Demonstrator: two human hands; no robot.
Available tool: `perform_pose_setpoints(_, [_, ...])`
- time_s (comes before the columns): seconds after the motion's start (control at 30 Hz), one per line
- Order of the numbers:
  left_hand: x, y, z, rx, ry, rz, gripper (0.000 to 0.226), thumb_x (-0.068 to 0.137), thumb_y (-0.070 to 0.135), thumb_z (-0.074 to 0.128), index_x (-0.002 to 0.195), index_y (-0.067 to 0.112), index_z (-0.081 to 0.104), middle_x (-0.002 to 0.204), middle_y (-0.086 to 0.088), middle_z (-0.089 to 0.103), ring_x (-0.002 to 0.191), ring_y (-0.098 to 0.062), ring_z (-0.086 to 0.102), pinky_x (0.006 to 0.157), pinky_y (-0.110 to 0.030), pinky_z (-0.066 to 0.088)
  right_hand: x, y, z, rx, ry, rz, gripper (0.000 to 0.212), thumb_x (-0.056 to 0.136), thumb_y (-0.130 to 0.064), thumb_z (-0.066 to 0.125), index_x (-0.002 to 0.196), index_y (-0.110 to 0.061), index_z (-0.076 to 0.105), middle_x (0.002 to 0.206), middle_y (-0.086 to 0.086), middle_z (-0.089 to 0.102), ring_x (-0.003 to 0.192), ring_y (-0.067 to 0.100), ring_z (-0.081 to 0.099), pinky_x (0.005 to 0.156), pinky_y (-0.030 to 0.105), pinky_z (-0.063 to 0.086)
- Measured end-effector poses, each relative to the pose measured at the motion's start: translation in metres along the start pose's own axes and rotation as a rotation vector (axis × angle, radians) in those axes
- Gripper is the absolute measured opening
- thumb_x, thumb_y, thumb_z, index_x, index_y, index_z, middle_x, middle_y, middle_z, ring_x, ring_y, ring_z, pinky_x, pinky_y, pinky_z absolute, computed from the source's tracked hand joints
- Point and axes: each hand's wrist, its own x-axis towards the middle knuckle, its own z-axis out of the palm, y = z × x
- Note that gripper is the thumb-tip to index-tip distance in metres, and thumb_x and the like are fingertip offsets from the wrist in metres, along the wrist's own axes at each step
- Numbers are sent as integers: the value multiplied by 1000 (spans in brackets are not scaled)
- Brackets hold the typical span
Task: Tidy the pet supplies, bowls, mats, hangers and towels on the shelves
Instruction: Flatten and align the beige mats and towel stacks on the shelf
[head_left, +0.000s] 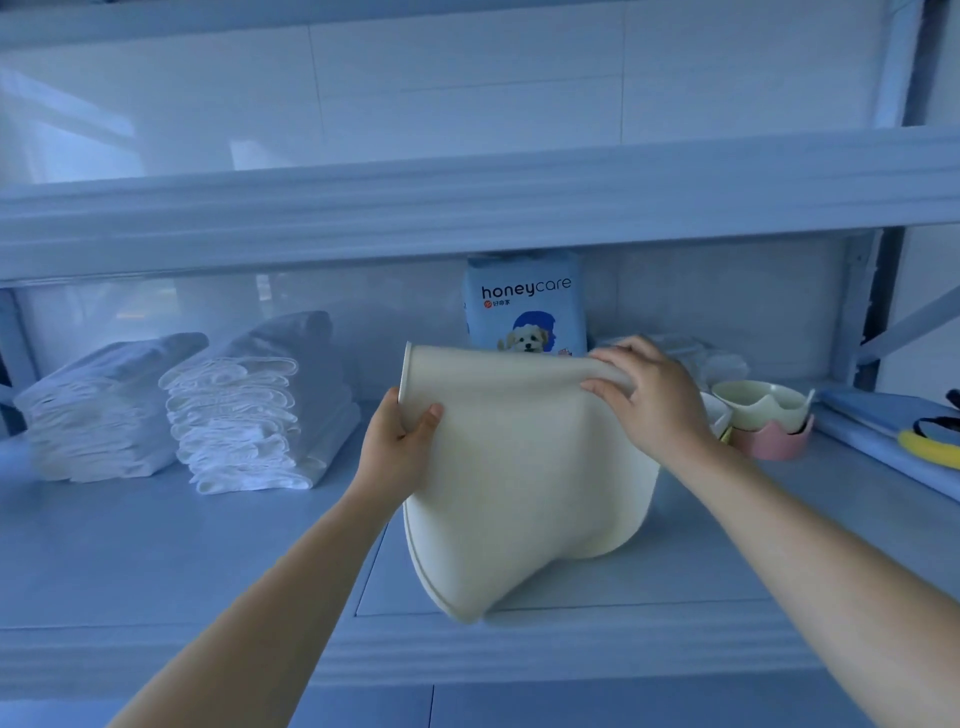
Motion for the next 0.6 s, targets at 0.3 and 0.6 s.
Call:
perform_pose_setpoints(0.3, [61,-79,19,324,65,-128,15,90,17,55,80,28,51,77,8,59,69,-9,55,54,-21,36,8,62,94,76,-399,156,41,83,-30,68,122,-20,59,120,-4,61,110,13,56,90,26,42])
perform_pose_setpoints(0.6, [97,-144,39,451,260,-324,10,86,19,56,87,9,55,76,0,57,77,-27,54,53,-25,34,2,114,141,165,-640,177,38,82,-34,69,117,-23,62,121,-8,61,110,1,53,87,10,32])
